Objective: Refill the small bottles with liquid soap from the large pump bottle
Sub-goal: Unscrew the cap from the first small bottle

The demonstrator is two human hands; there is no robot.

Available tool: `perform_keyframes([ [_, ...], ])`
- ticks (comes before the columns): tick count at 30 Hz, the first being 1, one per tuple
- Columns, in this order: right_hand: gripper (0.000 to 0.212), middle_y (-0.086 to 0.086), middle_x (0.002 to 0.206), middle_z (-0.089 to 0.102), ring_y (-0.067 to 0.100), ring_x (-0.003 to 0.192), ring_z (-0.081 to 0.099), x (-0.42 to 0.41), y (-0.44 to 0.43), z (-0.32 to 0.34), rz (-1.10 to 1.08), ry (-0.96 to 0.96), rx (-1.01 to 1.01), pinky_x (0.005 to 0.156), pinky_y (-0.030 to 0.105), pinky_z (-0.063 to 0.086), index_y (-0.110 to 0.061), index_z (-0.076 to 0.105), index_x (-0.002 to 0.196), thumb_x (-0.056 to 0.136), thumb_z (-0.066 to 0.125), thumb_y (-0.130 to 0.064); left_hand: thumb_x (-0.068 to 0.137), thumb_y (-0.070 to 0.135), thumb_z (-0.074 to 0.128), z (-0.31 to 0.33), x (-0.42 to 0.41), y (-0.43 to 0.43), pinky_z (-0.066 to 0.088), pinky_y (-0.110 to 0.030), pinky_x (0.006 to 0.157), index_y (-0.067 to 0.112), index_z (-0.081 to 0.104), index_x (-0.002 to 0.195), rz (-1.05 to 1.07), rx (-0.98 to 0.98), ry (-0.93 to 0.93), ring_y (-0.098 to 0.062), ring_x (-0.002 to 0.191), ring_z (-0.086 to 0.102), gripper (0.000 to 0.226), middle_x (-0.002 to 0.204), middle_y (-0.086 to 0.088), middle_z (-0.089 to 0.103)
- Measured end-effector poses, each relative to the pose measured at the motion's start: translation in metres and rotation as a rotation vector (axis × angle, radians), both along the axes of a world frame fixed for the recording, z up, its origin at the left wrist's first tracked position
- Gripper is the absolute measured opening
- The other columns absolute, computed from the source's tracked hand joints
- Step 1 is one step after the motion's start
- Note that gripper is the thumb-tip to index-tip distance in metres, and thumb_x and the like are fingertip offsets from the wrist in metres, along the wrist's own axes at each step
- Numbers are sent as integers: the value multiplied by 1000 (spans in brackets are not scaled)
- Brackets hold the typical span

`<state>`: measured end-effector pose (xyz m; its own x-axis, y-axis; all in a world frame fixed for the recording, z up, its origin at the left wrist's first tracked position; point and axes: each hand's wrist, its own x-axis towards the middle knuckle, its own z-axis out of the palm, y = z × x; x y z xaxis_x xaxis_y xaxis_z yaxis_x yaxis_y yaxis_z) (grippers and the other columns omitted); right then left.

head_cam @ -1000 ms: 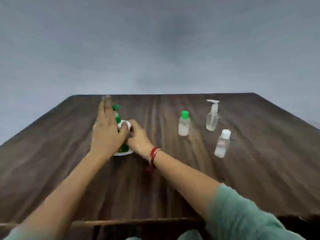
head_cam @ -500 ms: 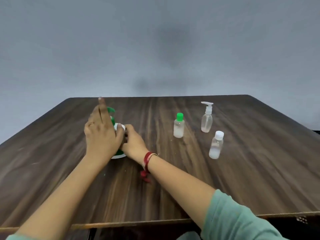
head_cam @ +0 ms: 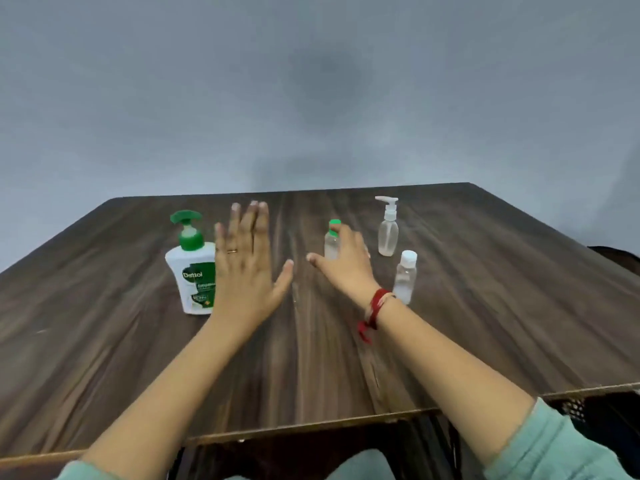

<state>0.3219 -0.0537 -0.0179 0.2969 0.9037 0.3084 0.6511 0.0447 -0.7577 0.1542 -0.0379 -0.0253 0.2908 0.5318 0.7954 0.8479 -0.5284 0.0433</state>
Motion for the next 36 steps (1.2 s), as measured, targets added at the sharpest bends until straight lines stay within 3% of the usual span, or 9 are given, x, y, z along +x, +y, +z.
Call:
perform_keyframes([
  [3,59,4,137,41,22,131,40,7,-24,-11,-23,36,85,109,34,30,-20,46,135,83,73,-30,85,46,43,-6,16,-2,10,-52,116,5,13,150,-30,-16,12,-30,146,6,83,156,-16,23],
  [7,51,4,133,44,25,128,40,32,-52,-7,-296,-62,333,107,42,31,-21,52,130,83,71,-24,85,46,43,-12,30,-5,8,-51,117,4,15,150,-45,-6,44,-31,146,6,82,157,-16,22],
  [11,58,5,136,41,27,129,38,66,-55,-3,-488,-108,305,105,41,29,-22,49,133,81,73,-32,85,45,45,-16,42,-9,6,-50,117,3,16,150,-72,-8,67,-32,146,7,82,157,-17,23],
  [21,76,11,142,41,27,131,40,95,-56,-40,-359,162,55,111,39,31,-16,42,140,76,81,-26,86,46,40,-22,56,-17,3,-50,116,8,13,150,-112,-46,87,-32,146,6,80,158,-15,20],
  [26,48,8,119,60,24,108,57,96,-53,-44,-322,192,50,90,32,44,-13,52,126,83,73,-16,85,46,39,-25,55,-19,8,-53,115,9,14,150,-113,-68,73,-31,146,7,79,157,-15,22],
  [29,41,2,98,60,23,99,58,96,-50,-41,-280,161,-14,79,25,39,-11,52,124,86,68,-15,84,46,40,-26,56,-20,9,-54,114,9,15,150,-116,-82,67,-31,146,8,80,157,-15,24],
  [31,53,4,105,56,24,108,54,96,-47,-40,-227,85,-80,85,24,36,-9,45,136,87,65,-12,84,46,41,-27,57,-20,10,-54,114,9,15,150,-118,-98,63,-31,146,8,80,156,-14,24],
  [33,57,11,127,44,27,118,49,93,-46,-39,-197,41,-150,95,23,33,-6,38,144,91,60,-10,84,47,40,-28,58,-20,10,-54,115,9,15,150,-124,-113,59,-30,146,7,80,157,-14,23],
  [36,36,19,134,36,29,121,42,90,-43,-39,-183,42,-186,98,23,31,-5,52,130,94,52,-7,85,46,40,-30,59,-21,8,-54,115,10,13,151,-143,-129,50,-29,147,4,80,158,-13,21],
])
